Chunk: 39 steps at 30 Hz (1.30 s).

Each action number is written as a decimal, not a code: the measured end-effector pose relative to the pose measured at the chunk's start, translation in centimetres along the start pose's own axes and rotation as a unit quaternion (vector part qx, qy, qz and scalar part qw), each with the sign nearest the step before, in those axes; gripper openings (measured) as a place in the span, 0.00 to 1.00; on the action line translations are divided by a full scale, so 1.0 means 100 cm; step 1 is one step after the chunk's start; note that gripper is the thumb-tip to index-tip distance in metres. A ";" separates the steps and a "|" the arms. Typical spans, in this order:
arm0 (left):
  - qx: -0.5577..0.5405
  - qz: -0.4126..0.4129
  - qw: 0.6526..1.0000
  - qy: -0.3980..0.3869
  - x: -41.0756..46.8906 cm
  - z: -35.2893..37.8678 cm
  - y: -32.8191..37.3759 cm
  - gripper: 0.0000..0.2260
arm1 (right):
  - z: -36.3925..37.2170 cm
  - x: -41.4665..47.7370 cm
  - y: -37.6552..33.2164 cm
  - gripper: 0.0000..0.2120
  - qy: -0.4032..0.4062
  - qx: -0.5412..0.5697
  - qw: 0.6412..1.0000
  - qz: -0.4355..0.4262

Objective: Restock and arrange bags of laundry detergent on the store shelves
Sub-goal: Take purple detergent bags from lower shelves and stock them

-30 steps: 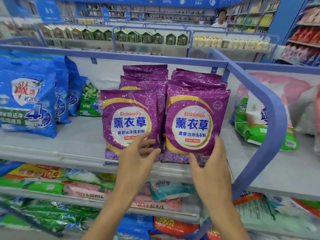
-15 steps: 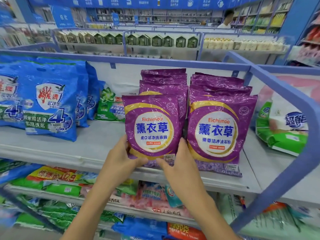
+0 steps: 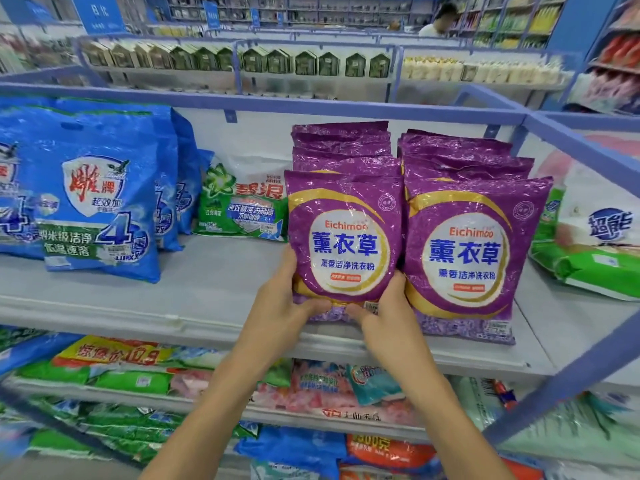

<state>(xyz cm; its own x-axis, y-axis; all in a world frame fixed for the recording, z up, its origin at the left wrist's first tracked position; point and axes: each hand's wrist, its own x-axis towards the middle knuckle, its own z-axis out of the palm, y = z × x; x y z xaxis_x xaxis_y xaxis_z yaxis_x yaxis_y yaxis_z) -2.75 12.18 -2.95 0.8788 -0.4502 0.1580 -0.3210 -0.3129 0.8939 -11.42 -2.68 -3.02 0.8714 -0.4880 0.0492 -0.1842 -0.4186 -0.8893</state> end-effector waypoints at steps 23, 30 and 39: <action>0.272 -0.054 0.955 0.108 -0.142 -0.035 -0.020 0.28 | 0.010 -0.100 0.019 0.26 0.015 -0.155 0.969 -0.193; 0.318 -0.143 0.921 0.174 -0.234 -0.096 -0.059 0.26 | 0.076 -0.141 0.003 0.26 -0.119 -0.155 0.952 -0.238; 0.309 -0.215 0.880 0.288 -0.317 -0.195 -0.097 0.23 | 0.185 -0.169 -0.047 0.27 -0.221 -0.166 0.918 -0.285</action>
<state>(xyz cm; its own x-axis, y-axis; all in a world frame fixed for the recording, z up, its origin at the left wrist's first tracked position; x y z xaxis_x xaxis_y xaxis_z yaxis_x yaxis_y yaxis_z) -20.60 45.73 -8.44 0.9419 0.2647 0.2066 0.1112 -0.8265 0.5519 -16.81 21.71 -8.07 0.9550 0.2107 0.2089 0.2947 -0.7553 -0.5854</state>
